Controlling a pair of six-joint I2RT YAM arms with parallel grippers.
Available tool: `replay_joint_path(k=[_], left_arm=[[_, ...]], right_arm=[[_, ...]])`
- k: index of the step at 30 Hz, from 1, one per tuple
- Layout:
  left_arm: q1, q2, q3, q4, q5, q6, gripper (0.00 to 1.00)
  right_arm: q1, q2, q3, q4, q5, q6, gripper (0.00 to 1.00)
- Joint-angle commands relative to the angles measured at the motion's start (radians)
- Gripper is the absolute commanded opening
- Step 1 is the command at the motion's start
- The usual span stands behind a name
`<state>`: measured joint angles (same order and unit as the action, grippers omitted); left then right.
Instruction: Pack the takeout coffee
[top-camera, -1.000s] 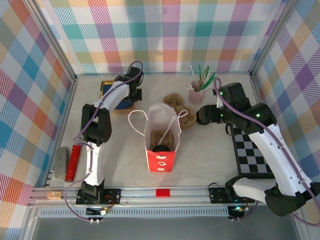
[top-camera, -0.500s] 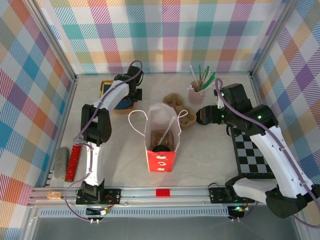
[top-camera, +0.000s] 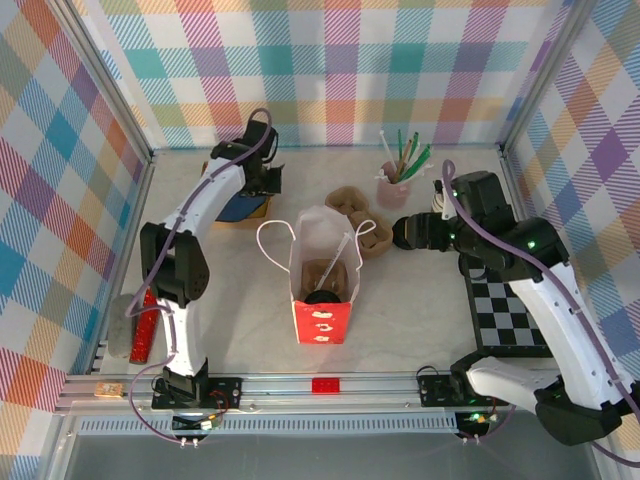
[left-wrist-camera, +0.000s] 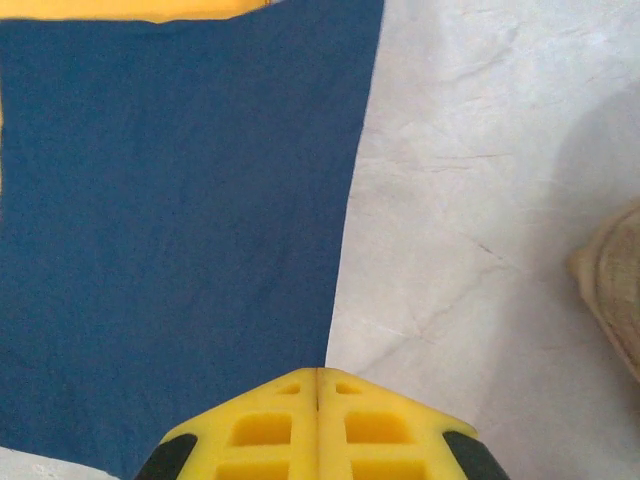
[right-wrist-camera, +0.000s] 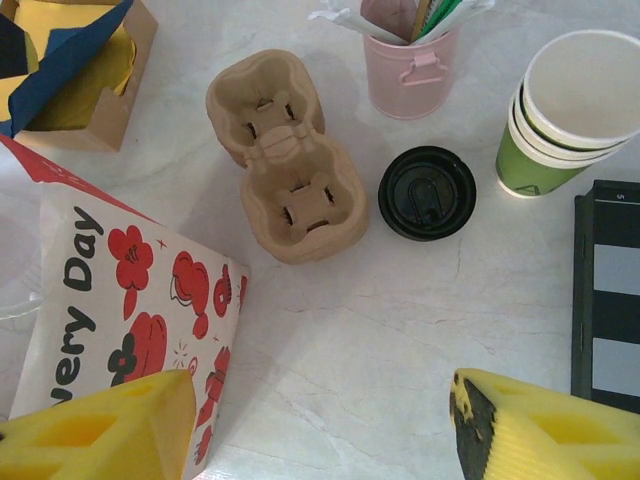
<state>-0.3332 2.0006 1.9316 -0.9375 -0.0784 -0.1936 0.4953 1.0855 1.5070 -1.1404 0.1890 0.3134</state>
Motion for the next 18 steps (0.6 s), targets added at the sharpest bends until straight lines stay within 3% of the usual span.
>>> replay_joint_path(k=[1, 18], left_arm=[[-0.002, -0.055, -0.006, -0.024, 0.043, -0.019, 0.00], [0.230, -0.013, -0.066, 0.035, 0.142, -0.072, 0.00]], right_arm=[[-0.009, -0.021, -0.006, 0.015, -0.013, 0.014, 0.68], [-0.009, -0.002, -0.021, 0.037, -0.048, 0.028, 0.67]])
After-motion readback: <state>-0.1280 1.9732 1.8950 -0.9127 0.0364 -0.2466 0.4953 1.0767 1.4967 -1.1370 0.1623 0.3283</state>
